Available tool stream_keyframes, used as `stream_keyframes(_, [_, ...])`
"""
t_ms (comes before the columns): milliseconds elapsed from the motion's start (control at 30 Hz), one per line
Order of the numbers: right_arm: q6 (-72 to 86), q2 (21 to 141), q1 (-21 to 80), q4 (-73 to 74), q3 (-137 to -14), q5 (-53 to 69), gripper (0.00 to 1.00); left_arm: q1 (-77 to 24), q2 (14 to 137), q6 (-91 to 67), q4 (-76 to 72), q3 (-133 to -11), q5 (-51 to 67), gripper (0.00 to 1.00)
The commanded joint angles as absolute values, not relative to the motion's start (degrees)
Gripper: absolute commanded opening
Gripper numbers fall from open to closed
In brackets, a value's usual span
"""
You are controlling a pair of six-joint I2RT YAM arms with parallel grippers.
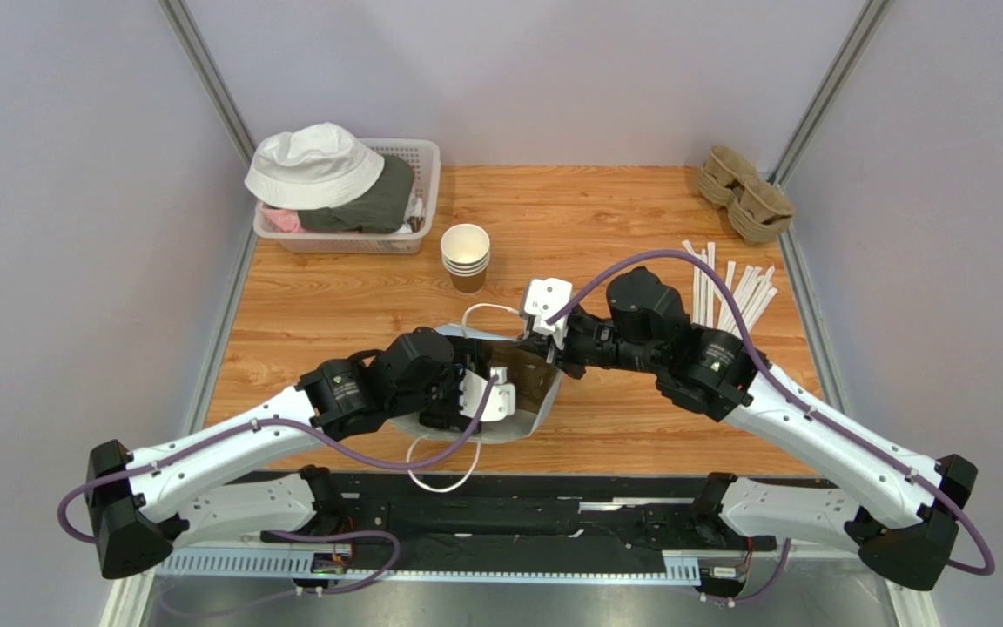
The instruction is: Pack the takeout coffee
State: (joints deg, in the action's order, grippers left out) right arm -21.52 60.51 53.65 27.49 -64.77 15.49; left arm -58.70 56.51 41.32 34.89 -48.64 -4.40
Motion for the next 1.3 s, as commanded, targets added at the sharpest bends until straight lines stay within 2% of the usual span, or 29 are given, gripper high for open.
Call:
stream_keyframes(0, [-24.26, 58.97, 55.02, 23.03, -64.86, 15.91, 0.00, -58.97, 55.11, 43.24, 30.15, -47.38, -7.82, 0.06])
stream_keyframes(433, [-23.21, 59.94, 55.37, 22.50, -64.69, 17.58, 0.00, -58.97, 51.50, 44.91, 19.43, -39.99, -10.37, 0.06])
stream_keyframes(800, [-22.06, 60.21, 55.46, 22.41, -64.86, 19.60, 0.00, -58.01, 53.79, 44.48, 19.51, -39.46, -10.63, 0.03])
stream_keyframes(1267, [-21.89, 60.47, 54.58, 22.50, -64.69, 22.41, 0.00, -51.95, 57.48, 41.84, 18.55, -40.08, -3.78, 0.00])
